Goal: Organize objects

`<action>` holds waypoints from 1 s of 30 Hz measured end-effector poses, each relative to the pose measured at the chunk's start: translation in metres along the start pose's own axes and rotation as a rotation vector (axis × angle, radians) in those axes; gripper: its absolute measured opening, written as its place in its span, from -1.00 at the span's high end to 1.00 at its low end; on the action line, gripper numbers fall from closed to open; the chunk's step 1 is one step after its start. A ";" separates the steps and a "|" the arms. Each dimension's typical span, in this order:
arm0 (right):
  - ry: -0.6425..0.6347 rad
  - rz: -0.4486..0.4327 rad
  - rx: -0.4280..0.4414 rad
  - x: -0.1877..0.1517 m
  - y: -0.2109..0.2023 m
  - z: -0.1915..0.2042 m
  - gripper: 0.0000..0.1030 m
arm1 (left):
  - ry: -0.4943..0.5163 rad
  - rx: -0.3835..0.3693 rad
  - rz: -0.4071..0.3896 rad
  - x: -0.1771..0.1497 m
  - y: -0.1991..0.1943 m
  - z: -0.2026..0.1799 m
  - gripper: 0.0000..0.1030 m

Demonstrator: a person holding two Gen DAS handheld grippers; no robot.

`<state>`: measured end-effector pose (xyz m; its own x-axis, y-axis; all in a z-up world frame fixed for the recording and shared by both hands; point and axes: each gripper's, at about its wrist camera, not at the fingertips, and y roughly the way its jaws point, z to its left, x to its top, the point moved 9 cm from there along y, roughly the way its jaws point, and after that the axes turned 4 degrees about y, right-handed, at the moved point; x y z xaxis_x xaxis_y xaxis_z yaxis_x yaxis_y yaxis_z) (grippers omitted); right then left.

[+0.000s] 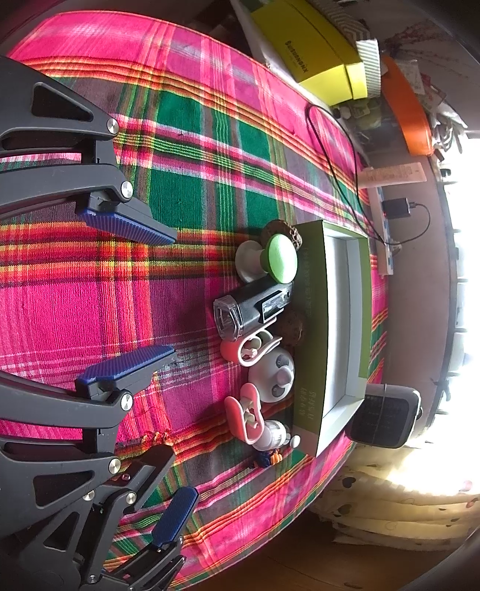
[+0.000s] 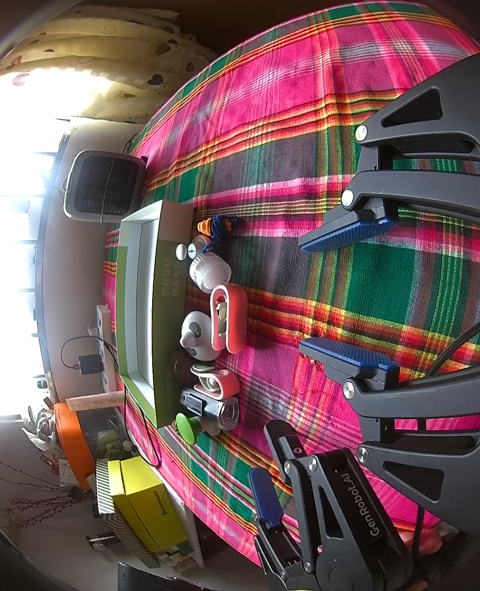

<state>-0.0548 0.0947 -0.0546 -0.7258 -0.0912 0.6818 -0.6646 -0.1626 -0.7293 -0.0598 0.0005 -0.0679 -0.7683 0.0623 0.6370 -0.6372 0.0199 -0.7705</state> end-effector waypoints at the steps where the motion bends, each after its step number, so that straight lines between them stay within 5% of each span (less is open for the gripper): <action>1: 0.000 0.000 0.001 0.000 -0.001 0.000 0.04 | 0.005 0.001 0.000 0.000 0.000 0.000 -0.09; 30: 0.064 0.013 0.074 0.011 0.000 -0.022 0.04 | -0.012 -0.063 0.020 0.004 0.001 0.017 -0.09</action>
<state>-0.0672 0.1149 -0.0484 -0.7455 -0.0311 0.6658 -0.6422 -0.2341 -0.7299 -0.0649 -0.0166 -0.0660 -0.7821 0.0509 0.6211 -0.6166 0.0814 -0.7831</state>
